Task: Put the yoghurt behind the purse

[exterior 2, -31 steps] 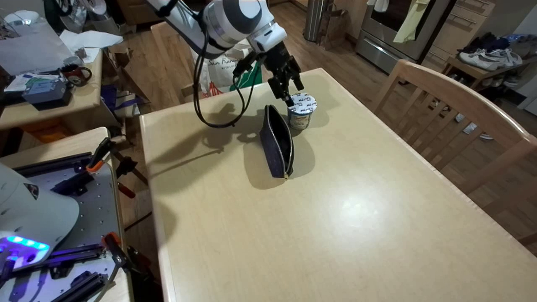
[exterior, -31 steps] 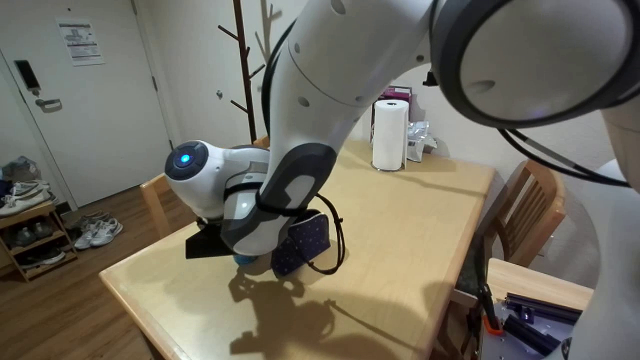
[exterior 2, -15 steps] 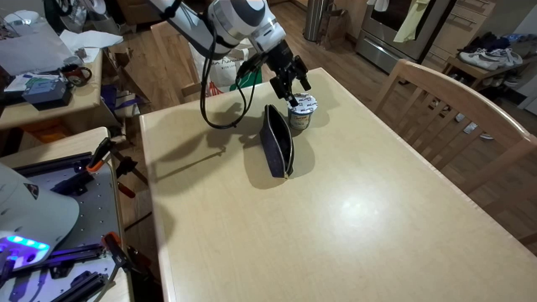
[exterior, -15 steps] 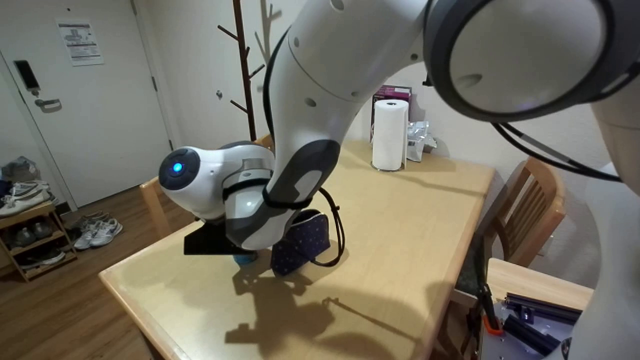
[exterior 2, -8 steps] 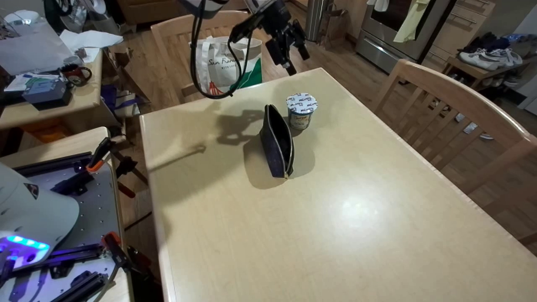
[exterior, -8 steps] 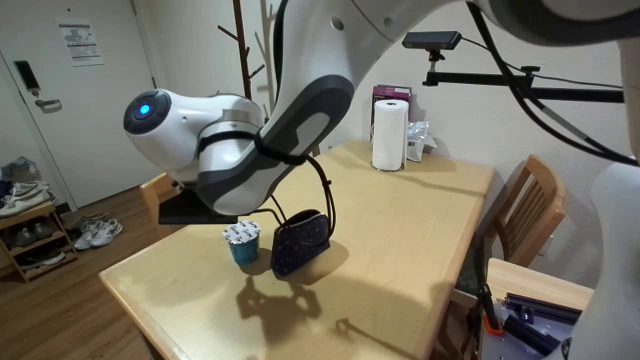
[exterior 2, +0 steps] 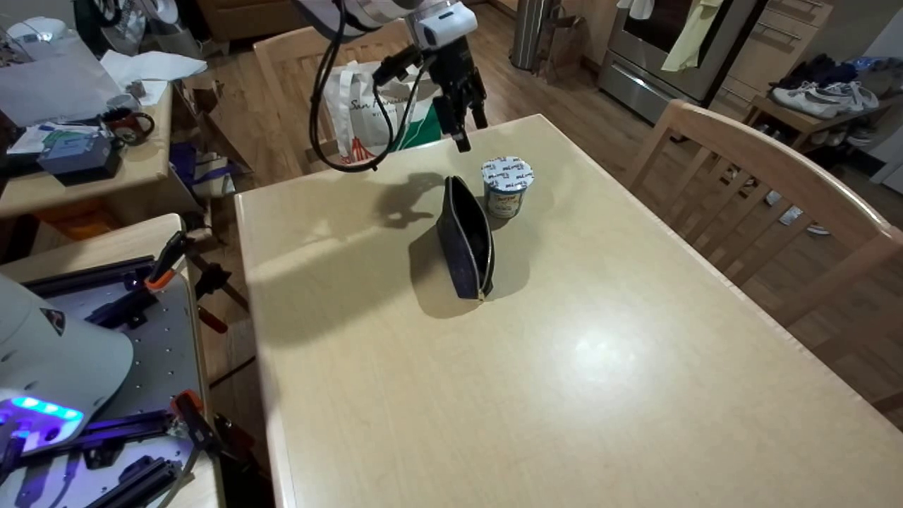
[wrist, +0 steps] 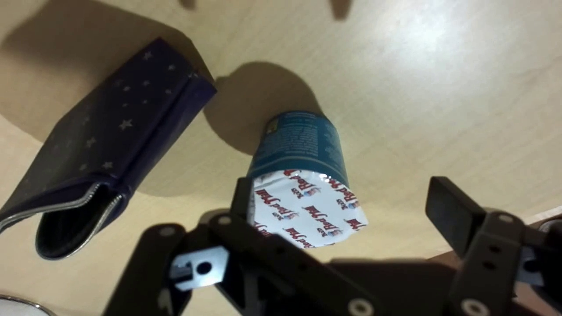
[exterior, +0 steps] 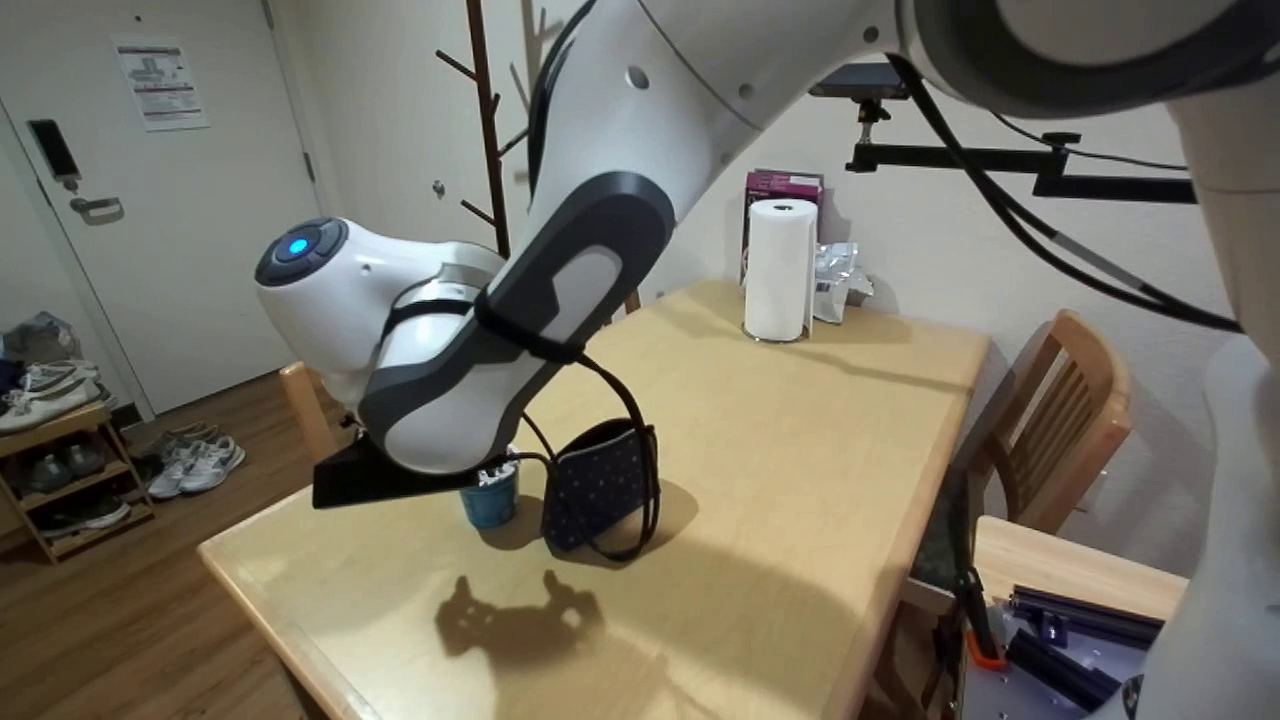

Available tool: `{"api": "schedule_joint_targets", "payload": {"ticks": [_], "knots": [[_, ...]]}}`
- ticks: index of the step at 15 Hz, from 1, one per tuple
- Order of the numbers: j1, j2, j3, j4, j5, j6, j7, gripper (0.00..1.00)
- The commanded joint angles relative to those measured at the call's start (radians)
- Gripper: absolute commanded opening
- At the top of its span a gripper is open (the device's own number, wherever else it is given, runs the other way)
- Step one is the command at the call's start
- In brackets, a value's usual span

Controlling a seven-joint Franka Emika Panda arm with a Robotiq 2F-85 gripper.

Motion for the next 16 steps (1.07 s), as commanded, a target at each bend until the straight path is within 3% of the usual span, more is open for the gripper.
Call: {"api": "schedule_joint_targets", "payload": {"ticks": [1,4,11,16], "knots": [[0.041,0.032,-0.058,0.032,0.005,-0.039,0.109,1.0],[0.032,0.077,-0.071,0.058,0.043,-0.046,0.181,1.0],[0.006,0.138,-0.072,0.102,0.195,-0.019,0.209,1.0],[0.106,0.154,-0.219,0.107,0.025,-0.027,0.408,1.0]]}}
